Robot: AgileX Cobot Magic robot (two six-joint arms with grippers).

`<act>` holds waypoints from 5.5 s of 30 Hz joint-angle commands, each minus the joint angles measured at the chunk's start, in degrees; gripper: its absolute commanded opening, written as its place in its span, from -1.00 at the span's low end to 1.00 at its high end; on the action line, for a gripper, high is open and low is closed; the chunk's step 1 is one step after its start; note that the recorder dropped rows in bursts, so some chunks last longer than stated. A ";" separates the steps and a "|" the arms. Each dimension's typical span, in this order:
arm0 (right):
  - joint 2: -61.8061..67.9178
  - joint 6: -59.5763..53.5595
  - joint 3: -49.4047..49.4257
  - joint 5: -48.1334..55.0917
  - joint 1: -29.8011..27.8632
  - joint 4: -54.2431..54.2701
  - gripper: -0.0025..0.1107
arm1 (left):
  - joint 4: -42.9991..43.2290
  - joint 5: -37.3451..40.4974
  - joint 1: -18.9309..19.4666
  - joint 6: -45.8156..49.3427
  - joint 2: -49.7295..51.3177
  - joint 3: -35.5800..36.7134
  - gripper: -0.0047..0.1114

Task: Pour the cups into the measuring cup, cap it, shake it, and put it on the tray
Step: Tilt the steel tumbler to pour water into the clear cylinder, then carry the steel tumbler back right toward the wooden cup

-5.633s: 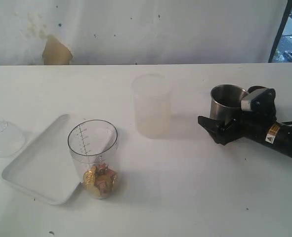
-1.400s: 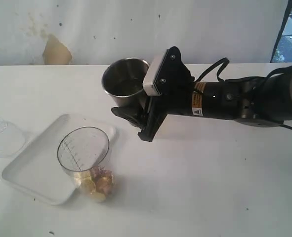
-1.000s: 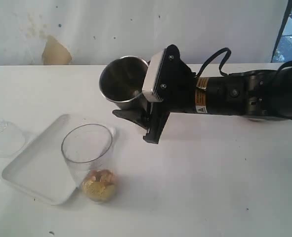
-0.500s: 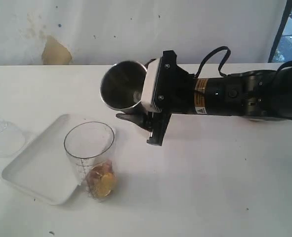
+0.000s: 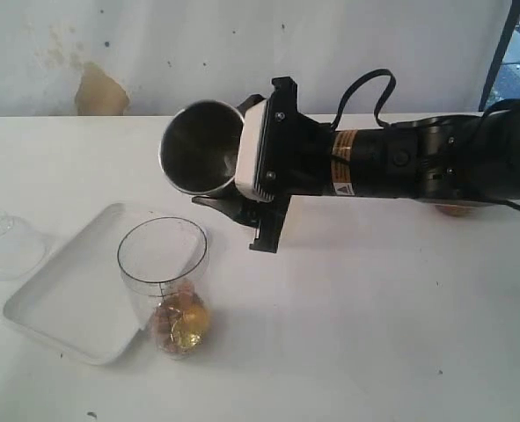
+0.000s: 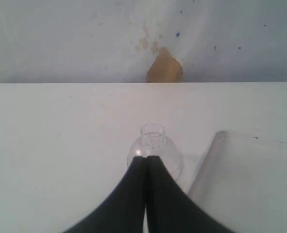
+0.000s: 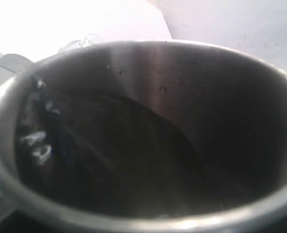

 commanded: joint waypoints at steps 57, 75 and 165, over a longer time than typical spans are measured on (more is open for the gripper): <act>-0.37 -8.97 -4.03 13.85 6.03 -2.24 -0.96 | -0.36 -0.22 -0.49 0.08 -0.23 0.28 -0.92; -0.37 -12.50 -4.39 13.97 6.03 -2.24 -0.96 | -0.36 -0.22 -0.49 0.08 -0.23 0.28 -0.92; -0.46 19.74 -6.25 11.15 5.73 7.33 -0.96 | -0.36 -0.22 -0.49 0.08 -0.23 0.28 -0.92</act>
